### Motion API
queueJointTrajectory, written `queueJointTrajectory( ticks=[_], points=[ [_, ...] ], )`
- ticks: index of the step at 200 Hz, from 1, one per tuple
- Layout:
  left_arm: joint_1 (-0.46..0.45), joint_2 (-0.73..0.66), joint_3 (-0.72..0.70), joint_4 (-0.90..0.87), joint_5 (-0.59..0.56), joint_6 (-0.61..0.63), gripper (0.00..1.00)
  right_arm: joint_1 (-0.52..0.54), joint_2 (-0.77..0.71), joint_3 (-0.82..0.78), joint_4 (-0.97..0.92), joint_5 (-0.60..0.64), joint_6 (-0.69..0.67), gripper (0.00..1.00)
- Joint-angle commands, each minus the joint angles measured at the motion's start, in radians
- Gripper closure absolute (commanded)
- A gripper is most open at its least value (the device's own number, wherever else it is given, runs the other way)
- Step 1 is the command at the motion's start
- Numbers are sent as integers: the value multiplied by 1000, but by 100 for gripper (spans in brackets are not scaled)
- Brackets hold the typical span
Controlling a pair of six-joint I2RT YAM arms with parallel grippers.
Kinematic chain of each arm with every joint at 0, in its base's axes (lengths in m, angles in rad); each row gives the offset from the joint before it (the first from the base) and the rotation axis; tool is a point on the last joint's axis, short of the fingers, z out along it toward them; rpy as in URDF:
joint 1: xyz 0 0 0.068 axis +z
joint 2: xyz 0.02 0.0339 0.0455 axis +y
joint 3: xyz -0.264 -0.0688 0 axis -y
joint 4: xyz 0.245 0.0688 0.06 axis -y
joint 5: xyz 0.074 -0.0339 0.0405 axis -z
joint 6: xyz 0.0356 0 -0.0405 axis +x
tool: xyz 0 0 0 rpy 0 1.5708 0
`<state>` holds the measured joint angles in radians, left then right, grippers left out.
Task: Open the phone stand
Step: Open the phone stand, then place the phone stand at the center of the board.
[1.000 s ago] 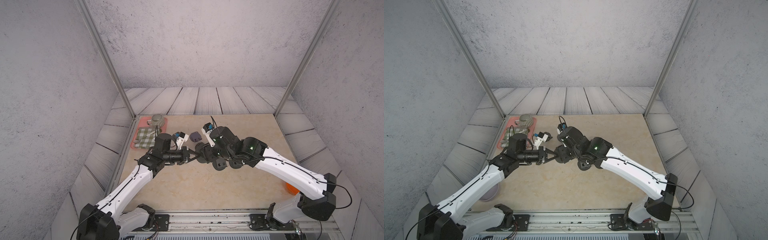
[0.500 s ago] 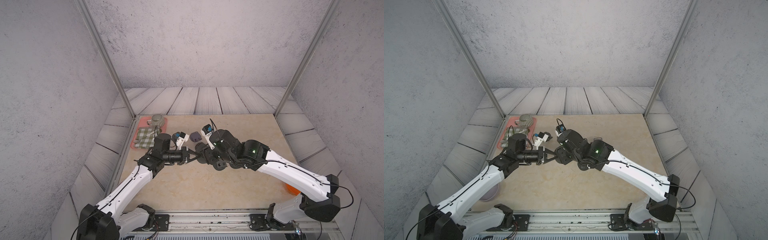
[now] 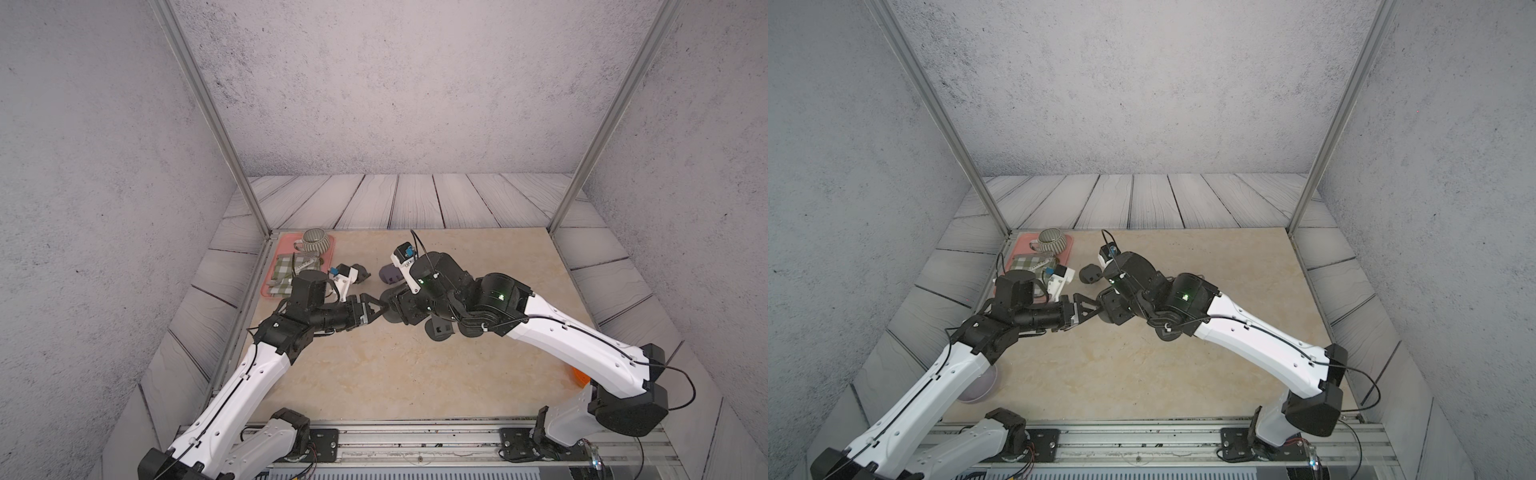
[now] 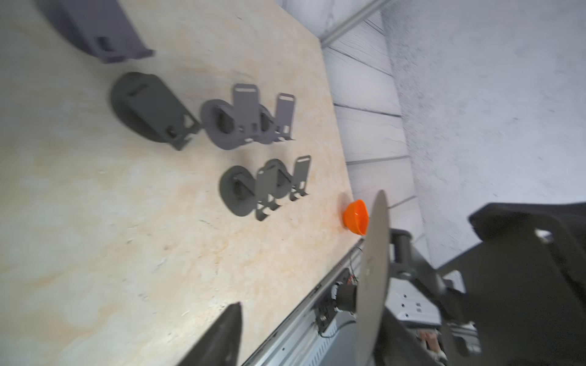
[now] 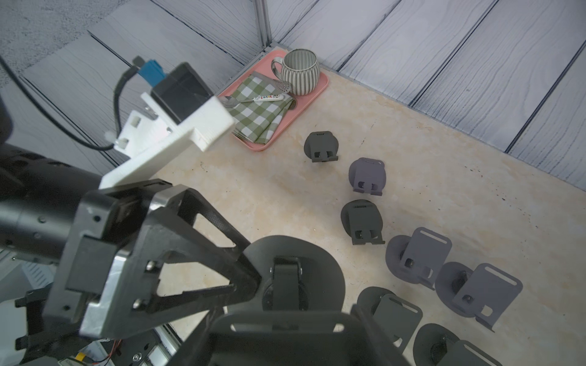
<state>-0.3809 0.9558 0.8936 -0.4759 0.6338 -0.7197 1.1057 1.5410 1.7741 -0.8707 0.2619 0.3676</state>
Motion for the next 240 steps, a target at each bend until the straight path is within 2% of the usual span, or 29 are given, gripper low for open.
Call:
queueJointTrajectory(
  ticks=[1, 78, 132, 176, 240],
  points=[
    [37, -63, 21, -259, -291, 74, 2, -14, 9, 48, -100, 40, 17, 46],
    [37, -231, 77, -563, -483, 194, 2, -65, 258, 143, -182, 11, 106, 47],
    [37, -295, 129, -671, -523, 225, 1, -102, 437, 212, -221, -60, 229, 49],
    [37, -335, 155, -735, -539, 232, 1, -126, 497, 182, -174, -132, 304, 49],
    [38, -387, 165, -792, -552, 227, 2, -156, 492, 5, -56, -184, 358, 49]
  ],
)
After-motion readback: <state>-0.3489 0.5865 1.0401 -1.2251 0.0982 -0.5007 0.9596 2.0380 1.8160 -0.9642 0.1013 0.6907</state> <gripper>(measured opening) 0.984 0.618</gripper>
